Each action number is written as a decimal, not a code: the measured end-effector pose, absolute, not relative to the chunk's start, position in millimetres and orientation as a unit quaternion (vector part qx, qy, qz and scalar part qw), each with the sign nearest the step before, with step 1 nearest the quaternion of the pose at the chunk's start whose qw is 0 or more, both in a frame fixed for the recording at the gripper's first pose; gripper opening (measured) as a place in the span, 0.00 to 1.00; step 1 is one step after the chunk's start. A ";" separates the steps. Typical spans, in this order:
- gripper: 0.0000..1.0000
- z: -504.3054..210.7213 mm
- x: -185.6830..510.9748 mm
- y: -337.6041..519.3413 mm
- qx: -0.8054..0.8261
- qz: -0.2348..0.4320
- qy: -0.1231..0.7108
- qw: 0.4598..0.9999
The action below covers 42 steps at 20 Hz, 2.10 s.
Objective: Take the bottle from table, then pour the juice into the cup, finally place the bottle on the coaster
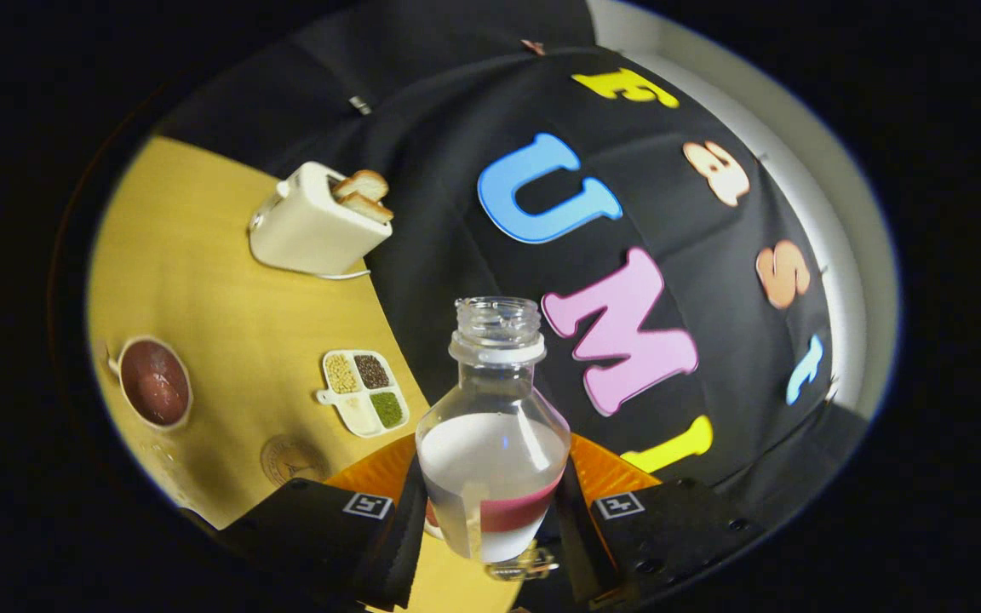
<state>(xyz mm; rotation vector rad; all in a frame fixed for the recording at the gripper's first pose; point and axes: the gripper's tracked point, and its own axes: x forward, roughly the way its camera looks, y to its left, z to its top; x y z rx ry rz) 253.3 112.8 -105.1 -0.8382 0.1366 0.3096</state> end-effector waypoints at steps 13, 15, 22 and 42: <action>0.71 -163.3 285.5 107.2 -0.105 0.184 0.102 0.972; 0.71 -170.4 287.9 104.3 -0.084 0.177 0.089 0.976; 0.73 -225.8 294.7 113.7 -0.025 0.186 0.114 0.976; 0.80 -252.5 284.5 139.1 -0.004 0.216 0.129 0.968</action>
